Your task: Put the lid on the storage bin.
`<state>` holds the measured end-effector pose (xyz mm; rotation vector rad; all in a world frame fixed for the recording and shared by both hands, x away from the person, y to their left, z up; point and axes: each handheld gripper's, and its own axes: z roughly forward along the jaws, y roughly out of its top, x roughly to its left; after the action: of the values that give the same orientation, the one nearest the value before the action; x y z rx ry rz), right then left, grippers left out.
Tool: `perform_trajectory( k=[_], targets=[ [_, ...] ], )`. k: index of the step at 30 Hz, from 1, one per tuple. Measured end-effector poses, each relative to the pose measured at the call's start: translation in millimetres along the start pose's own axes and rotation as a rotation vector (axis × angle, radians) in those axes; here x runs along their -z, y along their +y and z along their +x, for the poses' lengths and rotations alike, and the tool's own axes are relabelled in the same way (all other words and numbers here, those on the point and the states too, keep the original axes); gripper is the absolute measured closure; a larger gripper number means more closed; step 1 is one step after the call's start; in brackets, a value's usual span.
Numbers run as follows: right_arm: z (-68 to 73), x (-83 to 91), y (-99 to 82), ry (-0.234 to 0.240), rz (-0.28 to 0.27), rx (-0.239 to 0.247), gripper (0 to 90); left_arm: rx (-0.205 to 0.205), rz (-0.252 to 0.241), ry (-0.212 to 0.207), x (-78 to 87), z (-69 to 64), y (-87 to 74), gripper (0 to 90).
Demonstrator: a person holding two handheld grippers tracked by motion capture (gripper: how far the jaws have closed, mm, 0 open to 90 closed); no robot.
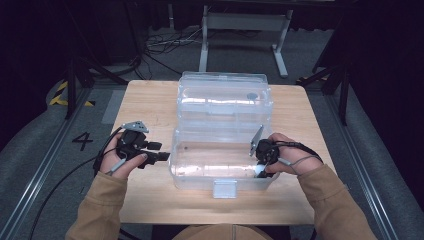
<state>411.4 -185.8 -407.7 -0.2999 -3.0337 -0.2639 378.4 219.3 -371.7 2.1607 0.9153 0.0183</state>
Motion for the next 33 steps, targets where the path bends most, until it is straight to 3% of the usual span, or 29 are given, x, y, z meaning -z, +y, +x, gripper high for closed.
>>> perform_trajectory(
  k=[13, 23, 33],
  targets=[
    [-1.5, -0.9, -2.3, -0.010, 0.025, -0.009, 50.0, 0.001, 0.005, -0.003, -0.7, 0.3, 0.4, 43.8],
    [-0.8, -0.2, -4.3, 0.012, 0.014, -0.028, 46.2, -0.005, 0.008, -0.008, -2.3, 1.4, 2.0, 43.8],
    [1.0, 11.5, -11.1, 0.002, -0.071, -0.045, 43.7, -0.006, 0.004, -0.011, -2.7, 2.3, 3.2, 43.8]
  ],
)
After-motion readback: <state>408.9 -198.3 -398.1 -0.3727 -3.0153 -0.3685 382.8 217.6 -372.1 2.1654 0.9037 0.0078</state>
